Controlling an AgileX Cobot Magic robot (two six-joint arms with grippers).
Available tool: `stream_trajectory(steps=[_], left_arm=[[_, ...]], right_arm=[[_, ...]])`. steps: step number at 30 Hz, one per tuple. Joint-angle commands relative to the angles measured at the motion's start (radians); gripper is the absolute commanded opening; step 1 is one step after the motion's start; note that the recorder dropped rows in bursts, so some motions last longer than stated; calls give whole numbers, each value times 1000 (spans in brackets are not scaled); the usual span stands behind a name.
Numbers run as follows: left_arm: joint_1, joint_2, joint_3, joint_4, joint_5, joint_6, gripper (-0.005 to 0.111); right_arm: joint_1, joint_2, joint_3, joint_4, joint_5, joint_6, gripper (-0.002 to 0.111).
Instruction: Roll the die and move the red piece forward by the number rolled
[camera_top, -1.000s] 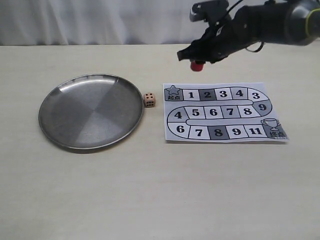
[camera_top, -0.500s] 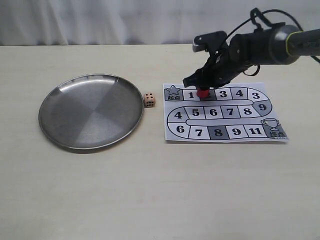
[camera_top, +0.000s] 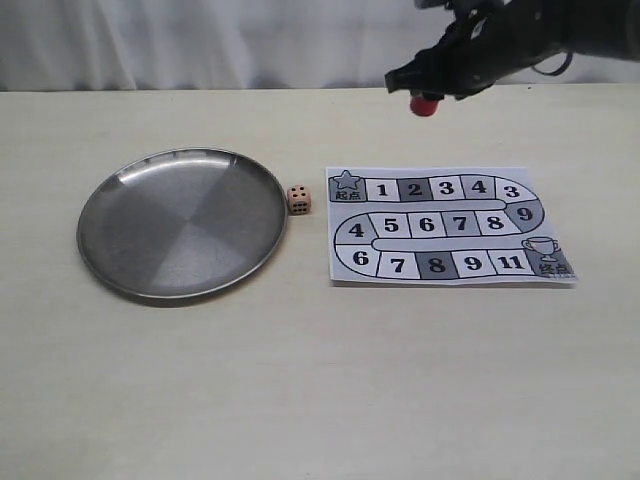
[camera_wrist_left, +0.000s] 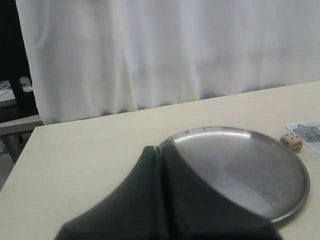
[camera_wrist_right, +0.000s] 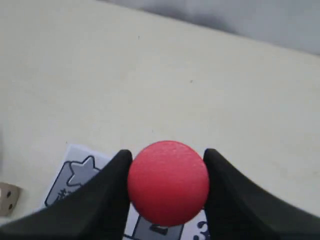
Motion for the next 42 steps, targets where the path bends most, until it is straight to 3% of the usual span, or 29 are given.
stream_trajectory(steps=[1, 19, 35, 42], left_arm=[[-8, -1, 2, -2, -9, -1, 0], [-8, -1, 2, -2, -9, -1, 0], [-8, -1, 2, -2, -9, -1, 0], [-8, -1, 2, -2, -9, -1, 0]], right_arm=[[-54, -35, 1, -25, -3, 4, 5], [-87, 275, 40, -22, 18, 15, 5], [-112, -90, 18, -53, 36, 2, 5], [-138, -38, 20, -49, 50, 7, 5]])
